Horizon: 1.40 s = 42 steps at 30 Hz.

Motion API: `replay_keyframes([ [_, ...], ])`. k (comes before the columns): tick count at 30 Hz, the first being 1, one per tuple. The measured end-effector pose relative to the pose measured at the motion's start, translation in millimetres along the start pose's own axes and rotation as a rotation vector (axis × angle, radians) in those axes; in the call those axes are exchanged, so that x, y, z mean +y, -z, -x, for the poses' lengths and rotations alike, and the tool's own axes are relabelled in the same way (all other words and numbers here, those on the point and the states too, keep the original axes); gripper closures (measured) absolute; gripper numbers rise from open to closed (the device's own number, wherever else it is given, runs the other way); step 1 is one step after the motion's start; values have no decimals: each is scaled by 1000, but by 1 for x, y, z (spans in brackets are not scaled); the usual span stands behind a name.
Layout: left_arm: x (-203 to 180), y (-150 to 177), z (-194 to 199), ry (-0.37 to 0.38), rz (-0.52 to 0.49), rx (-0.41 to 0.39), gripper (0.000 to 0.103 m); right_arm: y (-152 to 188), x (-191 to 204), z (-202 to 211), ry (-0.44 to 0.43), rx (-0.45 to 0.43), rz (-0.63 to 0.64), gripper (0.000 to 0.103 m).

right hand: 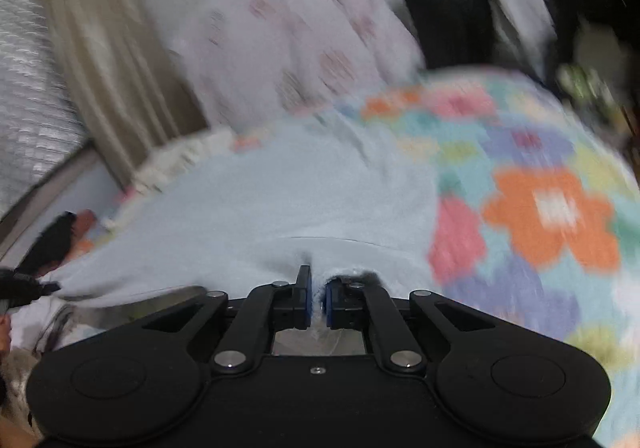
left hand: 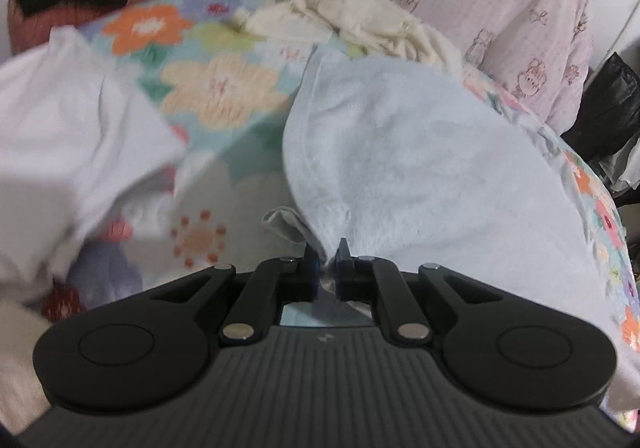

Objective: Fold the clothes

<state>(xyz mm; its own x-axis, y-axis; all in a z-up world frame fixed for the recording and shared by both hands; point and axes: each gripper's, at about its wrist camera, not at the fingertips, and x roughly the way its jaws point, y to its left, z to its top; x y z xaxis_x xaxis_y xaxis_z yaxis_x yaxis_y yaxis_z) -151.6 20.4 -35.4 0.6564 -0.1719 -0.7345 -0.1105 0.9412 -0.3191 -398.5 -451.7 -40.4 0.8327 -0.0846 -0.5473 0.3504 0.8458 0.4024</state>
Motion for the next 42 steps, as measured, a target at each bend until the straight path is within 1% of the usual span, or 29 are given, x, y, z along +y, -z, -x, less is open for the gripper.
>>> replay_keyframes([
  [2, -1, 7, 12, -3, -49, 3, 97, 4, 4, 12, -28, -18, 24, 95],
  [4, -1, 11, 28, -18, -84, -4, 97, 4, 10, 25, -36, -26, 60, 96],
  [7, 2, 15, 52, -3, -104, -10, 97, 3, 19, 43, -43, -28, 94, 95],
  [9, 8, 18, 56, 15, -89, 11, 97, 6, 25, 51, -41, -30, 110, 95],
  [11, 16, 21, 45, 7, -46, 49, 97, 10, 21, 50, -33, -24, 100, 95],
  [13, 23, 19, 28, 4, -2, 88, 97, 11, 13, 40, -17, -11, 62, 95],
  [15, 24, 15, 19, 20, 4, 103, 97, 7, 11, 29, -19, -7, 51, 95],
  [17, 17, 4, 13, 29, -18, 95, 97, -5, 18, 17, -22, -3, 84, 95],
  [19, 8, -10, 8, 19, -57, 72, 97, -26, 30, 3, -16, -3, 148, 95],
  [22, -2, -37, -5, 21, -92, 48, 97, -75, 44, -29, -4, 18, 227, 95],
  [26, -7, -77, -38, 26, -98, 65, 97, -157, 54, -83, 0, 116, 253, 95],
  [30, -17, -109, -68, 33, -114, 49, 97, -216, 70, -134, 5, 206, 314, 95],
  [33, -25, -133, -84, 37, -136, 35, 97, -242, 84, -167, 57, 261, 388, 95],
  [35, -30, -149, -97, 41, -129, 37, 97, -256, 92, -189, 100, 300, 438, 95],
  [38, -36, -160, -116, 35, -121, 36, 97, -272, 93, -223, 142, 359, 446, 95],
  [41, -46, -148, -138, -15, -185, 25, 97, -280, 84, -254, 129, 371, 413, 95],
  [42, -42, -148, -145, -11, -168, 33, 97, -281, 78, -263, 119, 368, 385, 95],
])
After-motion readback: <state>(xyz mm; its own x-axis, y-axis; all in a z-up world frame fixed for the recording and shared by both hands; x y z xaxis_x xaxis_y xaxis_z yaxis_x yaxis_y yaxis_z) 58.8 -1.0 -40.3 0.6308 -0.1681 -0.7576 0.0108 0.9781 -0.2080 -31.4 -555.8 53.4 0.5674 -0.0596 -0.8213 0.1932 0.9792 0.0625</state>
